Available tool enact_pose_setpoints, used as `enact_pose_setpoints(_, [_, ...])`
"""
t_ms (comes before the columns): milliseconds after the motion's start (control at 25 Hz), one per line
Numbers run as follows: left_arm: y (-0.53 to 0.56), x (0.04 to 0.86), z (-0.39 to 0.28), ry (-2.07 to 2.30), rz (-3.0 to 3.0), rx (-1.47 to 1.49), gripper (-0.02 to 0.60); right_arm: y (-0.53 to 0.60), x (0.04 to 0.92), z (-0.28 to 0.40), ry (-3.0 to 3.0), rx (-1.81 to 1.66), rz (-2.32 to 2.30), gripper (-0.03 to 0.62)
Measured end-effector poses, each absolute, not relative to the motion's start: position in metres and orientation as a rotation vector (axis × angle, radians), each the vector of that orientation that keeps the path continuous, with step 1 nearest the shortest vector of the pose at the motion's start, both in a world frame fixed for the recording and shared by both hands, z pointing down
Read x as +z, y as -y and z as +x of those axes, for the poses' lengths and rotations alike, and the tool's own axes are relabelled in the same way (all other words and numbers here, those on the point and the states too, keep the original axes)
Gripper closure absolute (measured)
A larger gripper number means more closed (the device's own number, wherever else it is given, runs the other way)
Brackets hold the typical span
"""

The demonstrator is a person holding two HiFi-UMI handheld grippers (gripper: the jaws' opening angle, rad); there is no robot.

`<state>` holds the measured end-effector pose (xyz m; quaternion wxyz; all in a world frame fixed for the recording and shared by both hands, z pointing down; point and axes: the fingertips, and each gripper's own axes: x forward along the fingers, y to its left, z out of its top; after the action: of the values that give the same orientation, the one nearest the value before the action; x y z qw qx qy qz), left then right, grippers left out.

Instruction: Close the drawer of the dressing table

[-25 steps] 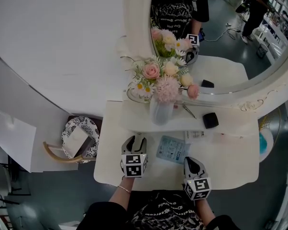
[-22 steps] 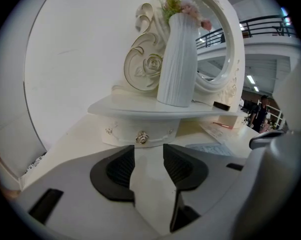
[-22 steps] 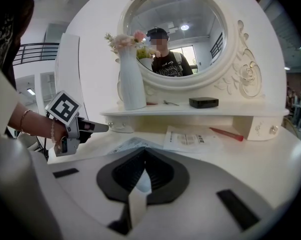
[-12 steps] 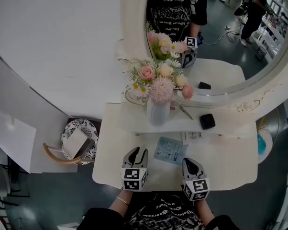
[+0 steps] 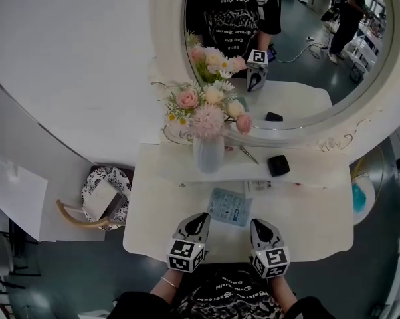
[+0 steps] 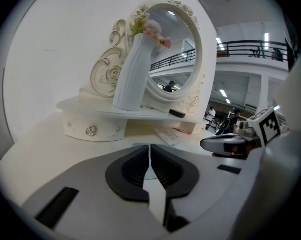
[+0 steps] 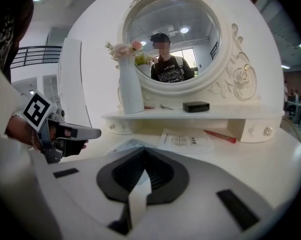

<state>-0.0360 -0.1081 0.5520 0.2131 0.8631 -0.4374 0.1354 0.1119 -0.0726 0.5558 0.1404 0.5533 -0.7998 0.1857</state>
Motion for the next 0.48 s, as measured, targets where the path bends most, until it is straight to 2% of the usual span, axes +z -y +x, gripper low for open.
enact_pose_setpoints(480, [0.074,0.550,0.014,1.149,2.440,0.394,0.560,0.057,0.553,0.140,2.302,0.493,1.556,0.585])
